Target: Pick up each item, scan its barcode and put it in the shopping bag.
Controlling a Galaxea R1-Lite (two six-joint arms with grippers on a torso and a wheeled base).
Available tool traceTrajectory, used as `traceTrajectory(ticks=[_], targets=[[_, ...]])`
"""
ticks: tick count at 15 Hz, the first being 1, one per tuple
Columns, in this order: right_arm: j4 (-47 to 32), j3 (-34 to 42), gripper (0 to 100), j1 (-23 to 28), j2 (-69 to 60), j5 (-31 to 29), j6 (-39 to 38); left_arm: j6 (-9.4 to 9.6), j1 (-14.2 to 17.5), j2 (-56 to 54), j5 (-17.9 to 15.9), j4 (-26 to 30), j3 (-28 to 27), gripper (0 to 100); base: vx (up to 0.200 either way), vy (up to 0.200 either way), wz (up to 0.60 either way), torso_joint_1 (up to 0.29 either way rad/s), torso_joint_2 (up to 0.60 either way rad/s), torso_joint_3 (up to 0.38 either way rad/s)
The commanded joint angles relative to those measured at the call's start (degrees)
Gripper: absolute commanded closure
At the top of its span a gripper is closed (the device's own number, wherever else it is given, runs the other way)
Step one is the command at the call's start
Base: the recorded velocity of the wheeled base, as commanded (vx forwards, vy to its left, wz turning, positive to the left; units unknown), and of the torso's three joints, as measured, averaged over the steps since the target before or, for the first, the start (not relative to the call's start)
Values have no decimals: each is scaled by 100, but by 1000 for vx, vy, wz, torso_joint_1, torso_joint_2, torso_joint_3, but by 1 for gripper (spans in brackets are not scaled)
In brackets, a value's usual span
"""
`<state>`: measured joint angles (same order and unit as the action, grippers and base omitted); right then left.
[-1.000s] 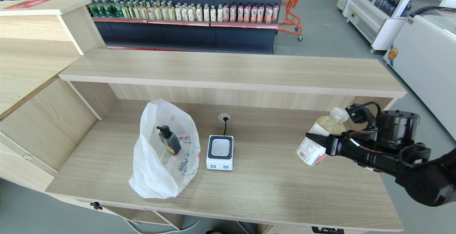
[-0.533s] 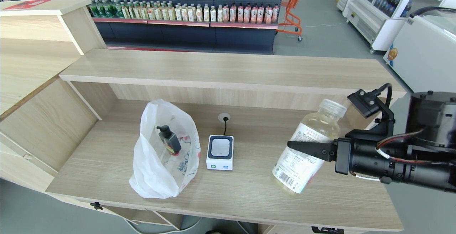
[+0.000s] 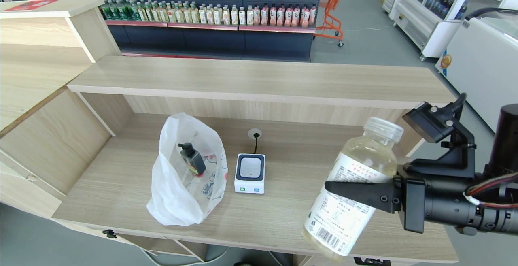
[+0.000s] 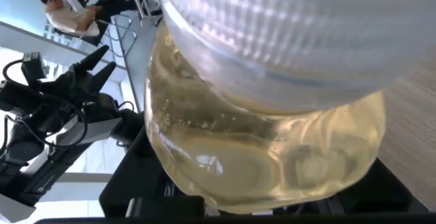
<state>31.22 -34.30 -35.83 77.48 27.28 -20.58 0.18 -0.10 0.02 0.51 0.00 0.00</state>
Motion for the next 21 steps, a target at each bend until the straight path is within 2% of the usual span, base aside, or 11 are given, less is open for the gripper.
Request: traceTrajectory(ticks=[1,8,13,21], targets=[[-37,20,100,-65,-102,-4,1,-1,1,-2,2,0,0,0,0,0,0,0,0,0],[-213,117,100,-249,-163,-30,89,-1,1,-2,2,0,0,0,0,0,0,0,0,0],[-626,170,100,-267,-304,-12,625,-1,1,-2,2,0,0,0,0,0,0,0,0,0],[-635,170,100,-232,-453,-48,643,-1,1,-2,2,0,0,0,0,0,0,0,0,0]])
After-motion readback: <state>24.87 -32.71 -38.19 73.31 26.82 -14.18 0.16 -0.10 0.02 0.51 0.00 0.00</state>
